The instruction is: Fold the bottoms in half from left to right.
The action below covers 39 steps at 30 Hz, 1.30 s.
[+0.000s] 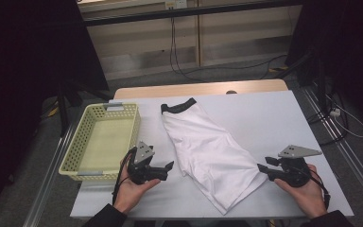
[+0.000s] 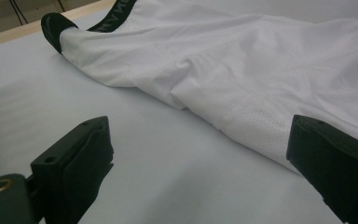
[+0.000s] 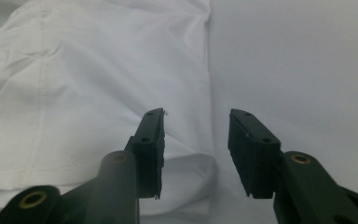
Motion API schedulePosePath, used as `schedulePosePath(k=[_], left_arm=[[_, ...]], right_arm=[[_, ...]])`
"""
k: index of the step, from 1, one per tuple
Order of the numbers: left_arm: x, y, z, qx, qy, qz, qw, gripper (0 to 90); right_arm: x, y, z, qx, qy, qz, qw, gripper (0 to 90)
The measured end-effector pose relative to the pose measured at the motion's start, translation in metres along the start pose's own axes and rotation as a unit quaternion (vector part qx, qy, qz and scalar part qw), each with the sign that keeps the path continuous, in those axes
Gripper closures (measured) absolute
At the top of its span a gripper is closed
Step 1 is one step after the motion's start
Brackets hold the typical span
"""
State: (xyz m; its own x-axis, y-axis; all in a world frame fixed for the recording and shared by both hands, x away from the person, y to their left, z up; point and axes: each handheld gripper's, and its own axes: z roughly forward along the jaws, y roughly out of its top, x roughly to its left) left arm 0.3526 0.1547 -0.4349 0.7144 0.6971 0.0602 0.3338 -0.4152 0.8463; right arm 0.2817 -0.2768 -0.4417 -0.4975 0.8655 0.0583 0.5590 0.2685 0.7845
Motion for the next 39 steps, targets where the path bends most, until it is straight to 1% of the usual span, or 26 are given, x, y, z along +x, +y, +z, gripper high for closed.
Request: schedulePosePath(k=[2, 4, 8, 11, 13, 16, 19, 22, 23, 26, 28, 29, 31, 34, 39], left_arm=[[0.000, 0.000, -0.001, 0.002, -0.001, 0.005, 1.0000, 6.9], [-0.001, 0.000, -0.001, 0.004, -0.004, 0.003, 1.0000, 6.8], [-0.002, -0.003, -0.008, 0.005, 0.000, 0.009, 0.9999, 6.5], [-0.001, -0.007, -0.014, 0.000, 0.003, 0.005, 1.0000, 6.5], [0.001, -0.010, -0.018, -0.002, 0.005, -0.001, 1.0000, 6.6], [0.003, -0.011, -0.019, -0.003, 0.007, -0.002, 1.0000, 6.6], [0.003, -0.011, -0.018, 0.001, 0.004, -0.002, 1.0000, 6.6], [0.002, -0.012, -0.016, 0.003, 0.003, 0.002, 1.0000, 6.6], [0.001, -0.011, -0.016, 0.005, 0.002, 0.002, 1.0000, 6.5], [0.001, -0.012, -0.016, 0.003, 0.002, 0.001, 1.0000, 6.6], [0.001, -0.012, -0.015, 0.003, 0.004, 0.002, 1.0000, 6.6], [0.002, -0.012, -0.015, 0.005, 0.004, 0.003, 1.0000, 6.6], [0.002, -0.012, -0.014, 0.007, 0.005, 0.001, 1.0000, 6.6], [0.002, -0.013, -0.013, 0.009, 0.004, 0.005, 0.9999, 6.5], [0.002, -0.013, -0.012, 0.010, 0.006, 0.004, 0.9999, 6.6]], right_arm=[[0.007, 0.004, 0.003, 0.002, 0.009, -0.010, 0.9999, 55.8], [0.016, 0.008, 0.009, 0.003, 0.021, -0.021, 0.9996, 56.2], [0.044, 0.018, 0.019, 0.006, 0.051, -0.054, 0.9972, 56.7], [0.056, 0.023, 0.026, -0.001, 0.069, -0.061, 0.9957, 56.7], [0.063, 0.026, 0.031, -0.001, 0.076, -0.066, 0.9949, 56.4], [0.069, 0.031, 0.039, 0.000, 0.084, -0.070, 0.9940, 55.8], [0.076, 0.035, 0.046, 0.005, 0.094, -0.077, 0.9926, 55.2], [0.088, 0.037, 0.052, 0.009, 0.108, -0.093, 0.9897, 55.1], [0.093, 0.037, 0.055, 0.013, 0.115, -0.101, 0.9882, 55.1], [0.106, 0.038, 0.062, 0.024, 0.126, -0.117, 0.9848, 54.5], [0.114, 0.037, 0.067, 0.034, 0.129, -0.130, 0.9825, 53.1], [0.118, 0.037, 0.070, 0.040, 0.131, -0.139, 0.9809, 52.0], [0.124, 0.036, 0.074, 0.049, 0.130, -0.149, 0.9791, 51.1], [0.130, 0.033, 0.078, 0.061, 0.135, -0.159, 0.9761, 50.5], [0.134, 0.030, 0.079, 0.068, 0.138, -0.167, 0.9739, 53.3]])
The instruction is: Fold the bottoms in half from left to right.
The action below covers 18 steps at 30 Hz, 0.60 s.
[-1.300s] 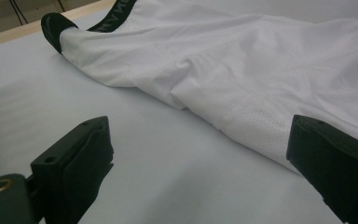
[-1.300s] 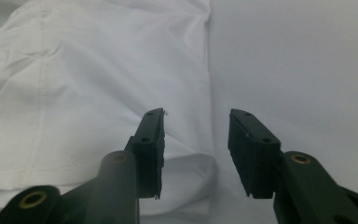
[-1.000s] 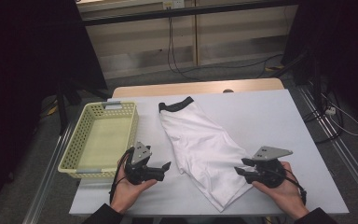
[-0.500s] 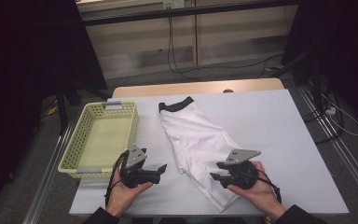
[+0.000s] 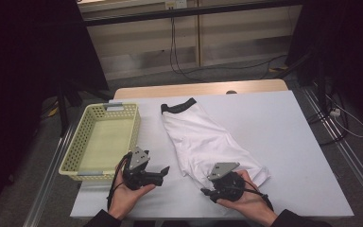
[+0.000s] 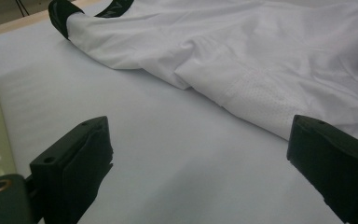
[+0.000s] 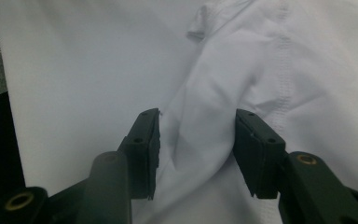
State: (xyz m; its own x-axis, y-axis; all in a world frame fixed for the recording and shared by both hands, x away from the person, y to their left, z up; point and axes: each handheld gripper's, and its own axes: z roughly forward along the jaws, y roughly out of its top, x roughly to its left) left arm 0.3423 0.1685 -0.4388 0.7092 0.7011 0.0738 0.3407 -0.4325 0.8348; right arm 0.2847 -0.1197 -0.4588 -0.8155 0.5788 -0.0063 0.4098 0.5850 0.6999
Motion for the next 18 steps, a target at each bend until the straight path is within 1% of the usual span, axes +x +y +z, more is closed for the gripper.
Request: schedulePosePath(k=[3, 7, 8, 10, 12, 14, 18], left_arm=[[-0.0004, 0.0002, 0.0003, 0.002, 0.000, 0.002, 1.0000, 6.6], [-0.0012, 0.0000, 0.0016, 0.001, -0.001, 0.003, 1.0000, 6.7], [-0.0012, 0.0000, 0.0019, 0.002, -0.002, 0.002, 1.0000, 6.7], [-0.0013, 0.0001, 0.0022, 0.003, -0.001, 0.003, 1.0000, 6.7], [-0.0014, 0.0000, 0.0026, 0.004, -0.001, 0.003, 1.0000, 6.7], [-0.0015, 0.0001, 0.0028, 0.004, -0.001, 0.003, 1.0000, 6.7], [-0.0013, 0.0001, 0.0036, 0.004, 0.000, 0.002, 1.0000, 6.7]], right_arm=[[0.0030, -0.0009, 0.0004, 0.001, 0.004, -0.003, 1.0000, 53.3], [0.0069, -0.0015, 0.0030, 0.003, 0.006, -0.012, 0.9999, 49.1], [0.0072, -0.0018, 0.0031, 0.003, 0.006, -0.019, 0.9998, 49.1], [0.0068, -0.0023, 0.0033, 0.001, 0.005, -0.014, 0.9999, 49.3], [0.0081, -0.0020, 0.0032, 0.005, 0.004, -0.015, 0.9999, 50.2], [0.0080, -0.0010, 0.0034, 0.008, 0.002, -0.010, 0.9999, 51.4], [0.0080, 0.0000, 0.0035, 0.011, 0.002, -0.007, 0.9999, 54.6]])
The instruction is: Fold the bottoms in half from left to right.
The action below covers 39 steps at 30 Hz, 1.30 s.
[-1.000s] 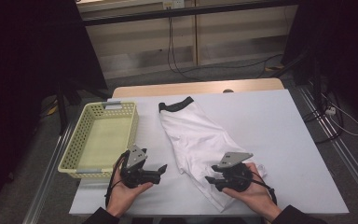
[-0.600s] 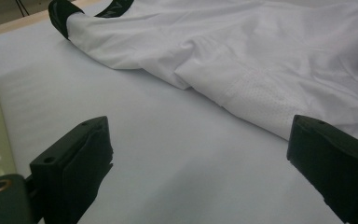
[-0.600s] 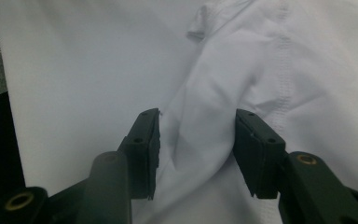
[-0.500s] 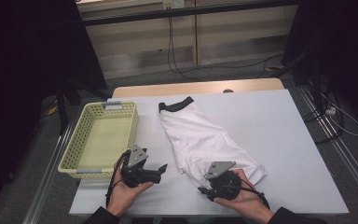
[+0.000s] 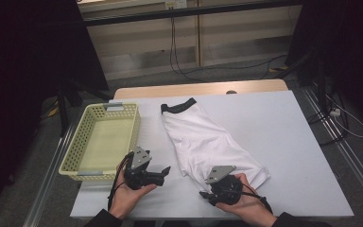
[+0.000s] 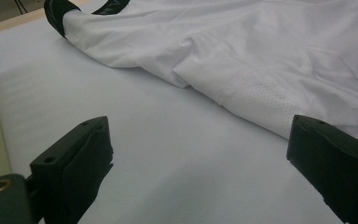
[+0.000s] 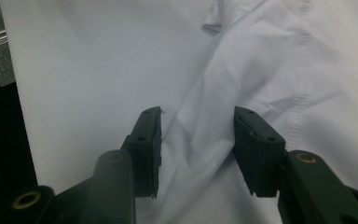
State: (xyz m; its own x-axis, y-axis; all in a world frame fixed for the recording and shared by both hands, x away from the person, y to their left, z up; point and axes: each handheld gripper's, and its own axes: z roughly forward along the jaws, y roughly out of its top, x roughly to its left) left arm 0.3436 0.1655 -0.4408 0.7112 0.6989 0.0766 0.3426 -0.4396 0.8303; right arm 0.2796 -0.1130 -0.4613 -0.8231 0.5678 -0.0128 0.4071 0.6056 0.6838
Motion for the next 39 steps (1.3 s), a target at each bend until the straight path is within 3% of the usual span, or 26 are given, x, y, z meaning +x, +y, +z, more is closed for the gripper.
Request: schedulePosePath(k=[4, 8, 10, 17, 22, 39], left_arm=[[0.001, 0.000, 0.000, 0.001, 0.000, 0.000, 1.0000, 6.7], [0.001, 0.000, 0.001, 0.001, 0.000, 0.000, 1.0000, 6.7], [0.001, 0.000, 0.001, 0.002, -0.002, 0.001, 1.0000, 6.7], [0.001, 0.000, 0.002, 0.003, -0.002, -0.001, 1.0000, 6.7], [0.002, 0.000, 0.002, 0.005, -0.004, -0.001, 1.0000, 6.7], [0.002, 0.000, 0.001, 0.002, 0.000, -0.004, 1.0000, 6.7]], right_arm=[[-0.004, 0.000, 0.000, -0.004, -0.005, 0.008, 0.9999, 70.0], [-0.005, 0.000, 0.000, -0.003, -0.012, 0.006, 0.9999, 74.9], [-0.005, 0.000, 0.000, -0.002, -0.019, 0.007, 0.9998, 85.9], [-0.006, 0.002, -0.001, -0.002, -0.022, 0.024, 0.9995, 87.6], [-0.007, 0.004, -0.005, -0.014, 0.003, 0.046, 0.9988, 87.7], [0.021, 0.024, 0.007, -0.035, 0.052, 0.030, 0.9976, 87.7]])
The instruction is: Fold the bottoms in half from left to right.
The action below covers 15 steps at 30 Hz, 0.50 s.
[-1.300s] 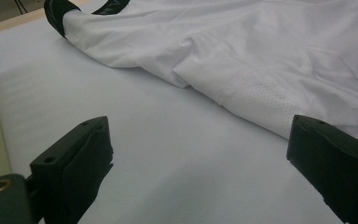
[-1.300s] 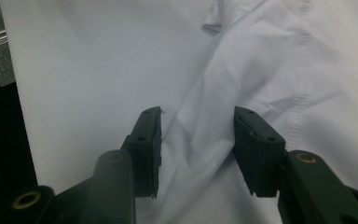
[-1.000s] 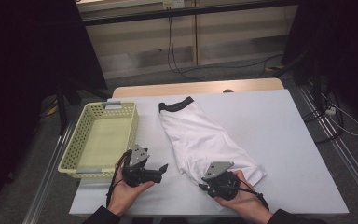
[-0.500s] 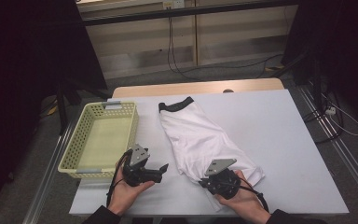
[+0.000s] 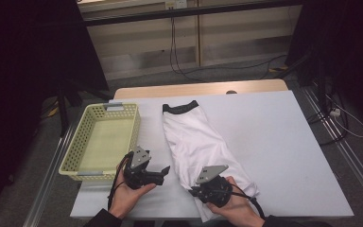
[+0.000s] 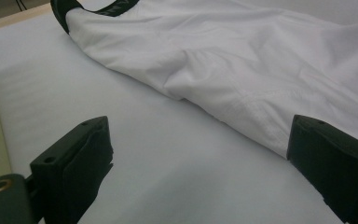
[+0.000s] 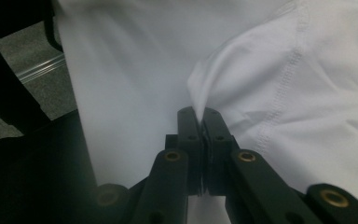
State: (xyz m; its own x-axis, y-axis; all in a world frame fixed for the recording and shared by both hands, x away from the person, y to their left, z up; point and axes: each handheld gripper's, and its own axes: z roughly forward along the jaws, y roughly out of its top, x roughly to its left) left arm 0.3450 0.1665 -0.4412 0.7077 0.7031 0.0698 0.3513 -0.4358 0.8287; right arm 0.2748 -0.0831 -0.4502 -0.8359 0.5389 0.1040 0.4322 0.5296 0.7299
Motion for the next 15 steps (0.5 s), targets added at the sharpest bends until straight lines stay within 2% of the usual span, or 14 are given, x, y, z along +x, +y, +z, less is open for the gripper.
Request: schedulePosePath(k=[15], left_arm=[[0.001, 0.000, -0.001, -0.002, 0.000, -0.001, 1.0000, 6.7]], right_arm=[[0.027, 0.021, 0.025, -0.007, 0.041, -0.023, 0.9989, 87.7]])
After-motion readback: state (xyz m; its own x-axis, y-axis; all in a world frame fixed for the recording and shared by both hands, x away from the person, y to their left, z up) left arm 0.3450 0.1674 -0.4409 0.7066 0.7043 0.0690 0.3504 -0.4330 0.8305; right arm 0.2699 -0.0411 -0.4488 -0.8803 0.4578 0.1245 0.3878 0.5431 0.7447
